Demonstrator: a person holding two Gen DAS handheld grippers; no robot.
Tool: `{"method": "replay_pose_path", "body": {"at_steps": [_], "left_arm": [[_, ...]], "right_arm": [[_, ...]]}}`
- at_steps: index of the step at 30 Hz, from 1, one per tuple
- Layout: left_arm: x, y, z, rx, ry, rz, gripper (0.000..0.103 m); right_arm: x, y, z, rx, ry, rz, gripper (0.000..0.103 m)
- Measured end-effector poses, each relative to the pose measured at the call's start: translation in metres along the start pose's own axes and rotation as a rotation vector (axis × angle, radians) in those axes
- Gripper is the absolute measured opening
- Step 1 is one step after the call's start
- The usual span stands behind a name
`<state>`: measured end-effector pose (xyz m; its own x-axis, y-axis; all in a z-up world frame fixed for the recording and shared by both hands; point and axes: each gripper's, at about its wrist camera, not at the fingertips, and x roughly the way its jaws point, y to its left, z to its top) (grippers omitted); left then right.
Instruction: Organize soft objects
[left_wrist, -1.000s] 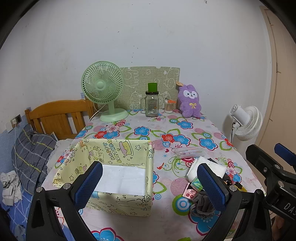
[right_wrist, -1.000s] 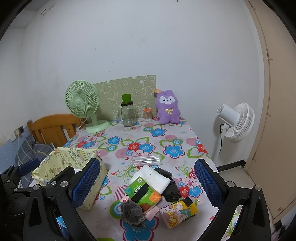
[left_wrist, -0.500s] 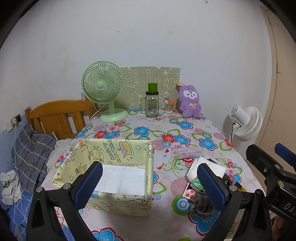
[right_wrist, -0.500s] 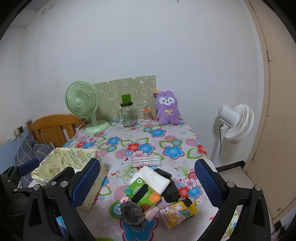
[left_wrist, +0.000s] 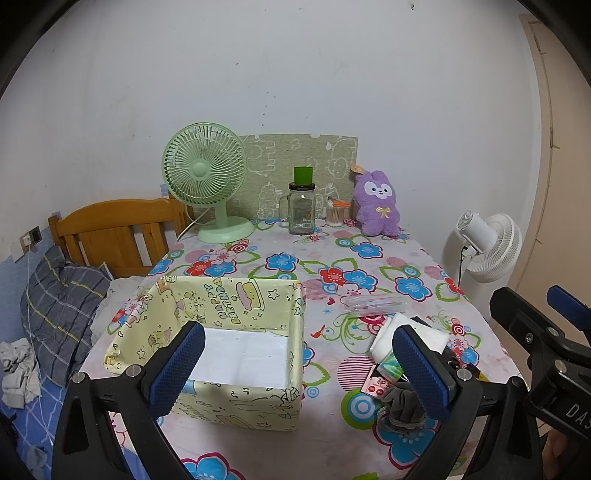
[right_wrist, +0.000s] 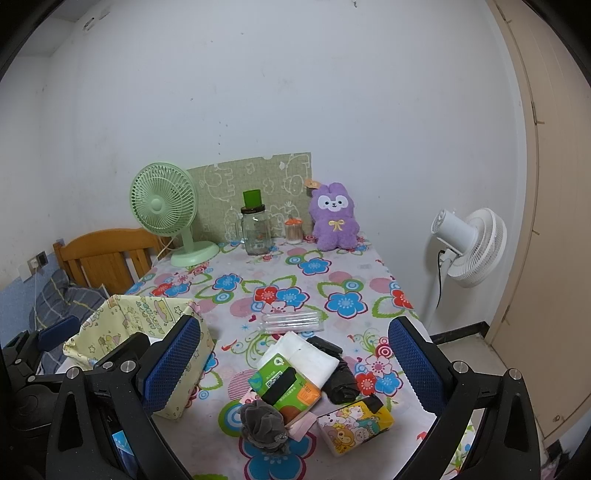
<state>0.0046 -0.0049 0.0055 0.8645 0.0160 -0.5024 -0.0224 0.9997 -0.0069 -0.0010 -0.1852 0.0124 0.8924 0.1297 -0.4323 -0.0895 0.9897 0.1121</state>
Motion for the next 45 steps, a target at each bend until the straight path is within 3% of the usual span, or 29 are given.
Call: {"method": "replay_pose_path", "body": {"at_steps": [15,25,45], "left_arm": [[0.002,-0.006,-0.003,0.001,0.017,-0.031,0.099],[0.007,-0.022,-0.02,-0.001,0.025,-0.053,0.088],[0.049,-0.067,-0.052,0.058,0.158,-0.129,0.082]], "right_arm": [[-0.002,-0.002,0.001,-0.006,0.002,-0.007,0.103],[0.005,-0.012,-0.011,-0.009,0.028,-0.01,0.098],[0.036,-0.056,-0.055,0.048,0.126,-0.023,0.091]]}}
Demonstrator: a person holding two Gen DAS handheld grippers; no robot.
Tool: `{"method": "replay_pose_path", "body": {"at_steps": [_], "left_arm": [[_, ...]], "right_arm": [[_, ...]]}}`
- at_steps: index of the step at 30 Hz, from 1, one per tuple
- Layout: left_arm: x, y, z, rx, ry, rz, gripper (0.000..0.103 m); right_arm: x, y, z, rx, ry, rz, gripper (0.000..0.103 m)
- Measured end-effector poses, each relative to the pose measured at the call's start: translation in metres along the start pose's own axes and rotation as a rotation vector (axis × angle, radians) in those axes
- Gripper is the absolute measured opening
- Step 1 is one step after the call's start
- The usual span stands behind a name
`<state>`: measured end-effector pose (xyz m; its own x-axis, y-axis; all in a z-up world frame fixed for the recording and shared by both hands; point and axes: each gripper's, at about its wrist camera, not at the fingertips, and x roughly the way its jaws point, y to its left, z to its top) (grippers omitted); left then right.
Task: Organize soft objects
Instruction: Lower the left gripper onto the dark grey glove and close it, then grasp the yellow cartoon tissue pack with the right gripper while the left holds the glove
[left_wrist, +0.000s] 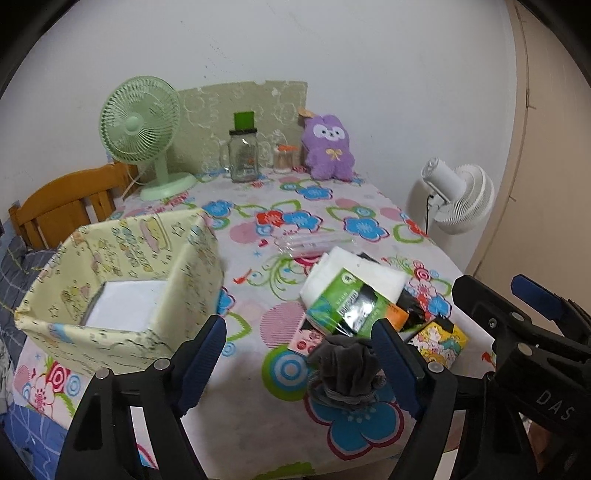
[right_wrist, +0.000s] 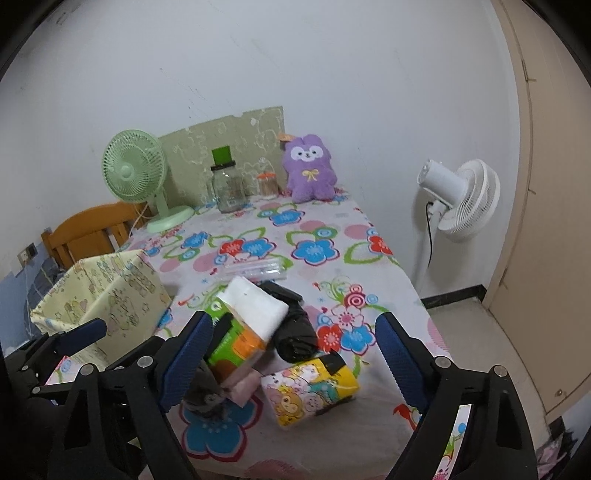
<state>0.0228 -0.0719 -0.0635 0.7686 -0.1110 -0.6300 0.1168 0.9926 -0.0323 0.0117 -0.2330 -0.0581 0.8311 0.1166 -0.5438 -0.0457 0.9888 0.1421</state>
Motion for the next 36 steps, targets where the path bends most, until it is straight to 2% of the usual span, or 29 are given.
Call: {"method": "replay_pose_path", "body": {"at_steps": [15,17,22,25,36], "left_arm": [[0.024,-0.024,-0.022,0.055,0.086,-0.029,0.082],[0.028,-0.025,-0.026,0.055,0.102,-0.035,0.079],[0.034,-0.029,-0.031,0.069,0.125,-0.044,0.062],[0.037,-0.03,-0.034,0.072,0.134,-0.04,0.056],[0.048,-0.035,-0.038,0.111,0.148,-0.021,0.051]], "right_arm": [[0.024,-0.01,-0.024,-0.004,0.092,0.0,0.091],[0.027,-0.01,-0.026,-0.01,0.102,0.0,0.091],[0.037,-0.009,-0.031,-0.01,0.133,0.003,0.091],[0.043,-0.009,-0.034,-0.012,0.149,0.001,0.091],[0.067,-0.011,-0.043,0.0,0.222,0.015,0.091]]}}
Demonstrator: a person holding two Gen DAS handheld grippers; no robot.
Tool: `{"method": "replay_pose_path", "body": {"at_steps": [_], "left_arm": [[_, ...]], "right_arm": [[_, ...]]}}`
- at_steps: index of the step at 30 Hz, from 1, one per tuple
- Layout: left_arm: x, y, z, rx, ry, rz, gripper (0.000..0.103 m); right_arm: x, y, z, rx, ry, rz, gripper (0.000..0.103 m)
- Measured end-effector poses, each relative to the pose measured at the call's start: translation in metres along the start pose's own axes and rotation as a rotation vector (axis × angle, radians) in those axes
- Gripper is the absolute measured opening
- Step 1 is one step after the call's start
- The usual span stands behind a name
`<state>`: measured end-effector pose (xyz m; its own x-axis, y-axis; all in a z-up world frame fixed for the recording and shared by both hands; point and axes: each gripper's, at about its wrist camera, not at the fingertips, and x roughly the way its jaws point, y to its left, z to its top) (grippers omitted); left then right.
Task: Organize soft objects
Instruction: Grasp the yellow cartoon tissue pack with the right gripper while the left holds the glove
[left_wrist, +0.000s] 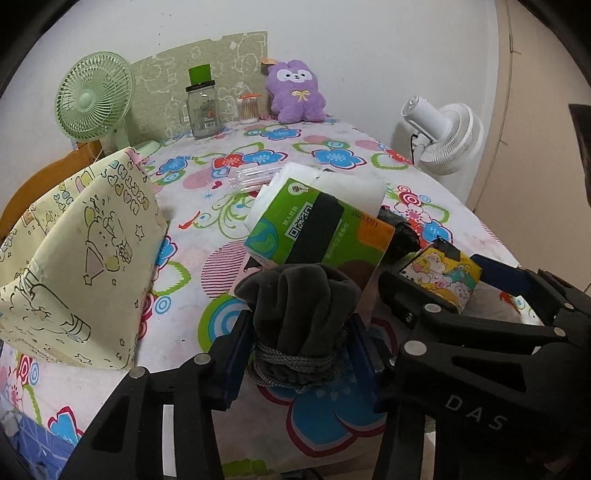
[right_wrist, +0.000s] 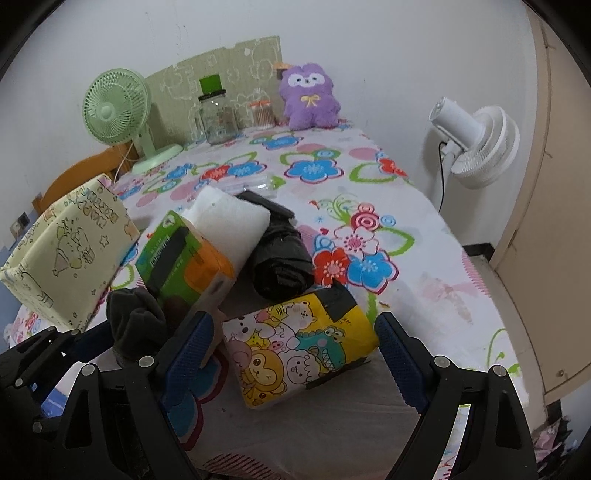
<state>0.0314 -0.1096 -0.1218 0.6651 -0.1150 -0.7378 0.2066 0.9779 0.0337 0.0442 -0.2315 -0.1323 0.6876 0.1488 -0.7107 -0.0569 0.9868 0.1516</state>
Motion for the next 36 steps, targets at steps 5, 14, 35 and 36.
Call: {"method": "replay_pose_path", "body": {"at_steps": [5,14,35,36], "left_arm": [[0.0,-0.002,0.0,0.01,-0.002,0.01,0.048],[-0.007,0.0,0.006,0.008,-0.018,-0.004,0.046],[-0.044,0.018,0.026,-0.039,-0.096,-0.023,0.045],[-0.045,0.02,0.027,-0.041,-0.098,-0.024,0.045]], "right_arm": [[0.005,0.0,0.001,0.002,0.009,-0.004,0.082],[-0.002,0.0,0.005,0.01,-0.009,-0.015,0.08],[-0.044,0.016,0.028,0.001,-0.11,-0.052,0.08],[-0.047,0.017,0.029,0.0,-0.116,-0.052,0.08]]}}
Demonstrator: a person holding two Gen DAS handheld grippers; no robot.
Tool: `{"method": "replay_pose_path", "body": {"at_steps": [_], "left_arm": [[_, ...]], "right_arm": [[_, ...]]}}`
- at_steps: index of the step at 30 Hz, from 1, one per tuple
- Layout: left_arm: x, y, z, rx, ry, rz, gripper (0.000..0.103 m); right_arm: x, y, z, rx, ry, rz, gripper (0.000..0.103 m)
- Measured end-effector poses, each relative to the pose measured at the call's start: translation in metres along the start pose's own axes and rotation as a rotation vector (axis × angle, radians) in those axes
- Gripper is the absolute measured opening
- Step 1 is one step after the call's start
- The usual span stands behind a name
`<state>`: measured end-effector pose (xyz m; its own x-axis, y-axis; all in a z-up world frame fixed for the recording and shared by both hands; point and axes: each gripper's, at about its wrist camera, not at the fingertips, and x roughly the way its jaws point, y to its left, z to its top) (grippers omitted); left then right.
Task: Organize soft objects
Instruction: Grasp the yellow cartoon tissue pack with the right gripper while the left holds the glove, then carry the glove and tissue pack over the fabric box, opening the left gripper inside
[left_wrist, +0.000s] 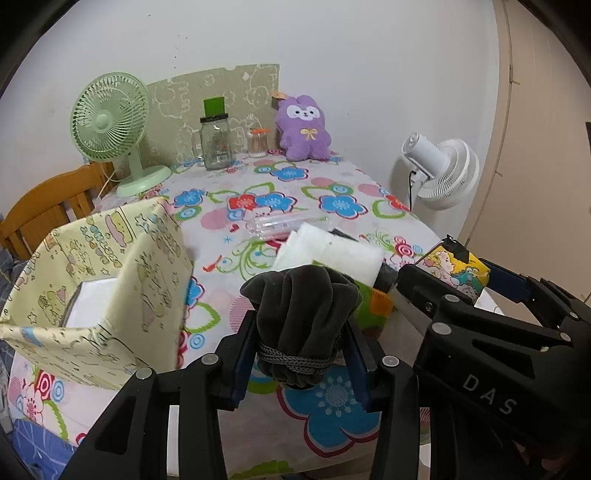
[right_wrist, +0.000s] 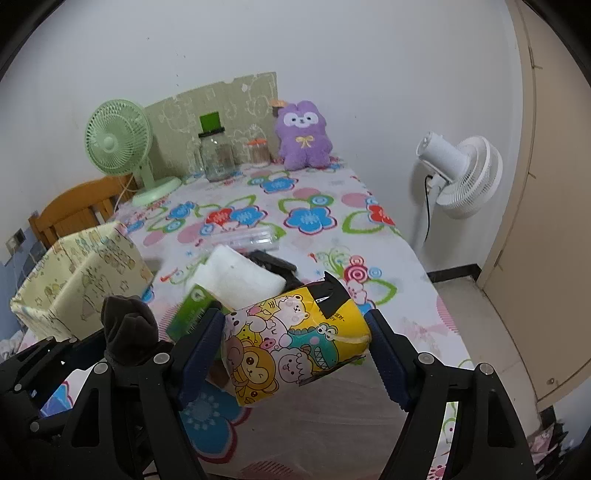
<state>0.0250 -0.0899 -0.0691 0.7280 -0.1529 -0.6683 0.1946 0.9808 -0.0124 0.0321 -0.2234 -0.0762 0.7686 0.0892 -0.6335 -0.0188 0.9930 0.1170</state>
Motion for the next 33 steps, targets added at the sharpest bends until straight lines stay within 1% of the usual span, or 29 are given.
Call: {"method": "replay_pose_path", "body": {"at_steps": [17,26,33], "left_arm": [[-0.042,0.019,0.034,-0.026,-0.082,0.008,0.045],[-0.052,0.033,0.049,-0.047,-0.101,0.047,0.045],[-0.056,0.045,0.057,-0.061,-0.11,0.069,0.045]], "right_arm": [[-0.041,0.026,0.04,-0.018,-0.088,-0.003,0.08],[-0.053,0.044,0.058,-0.041,-0.115,0.001,0.08],[-0.054,0.058,0.069,-0.05,-0.116,0.015,0.08]]}}
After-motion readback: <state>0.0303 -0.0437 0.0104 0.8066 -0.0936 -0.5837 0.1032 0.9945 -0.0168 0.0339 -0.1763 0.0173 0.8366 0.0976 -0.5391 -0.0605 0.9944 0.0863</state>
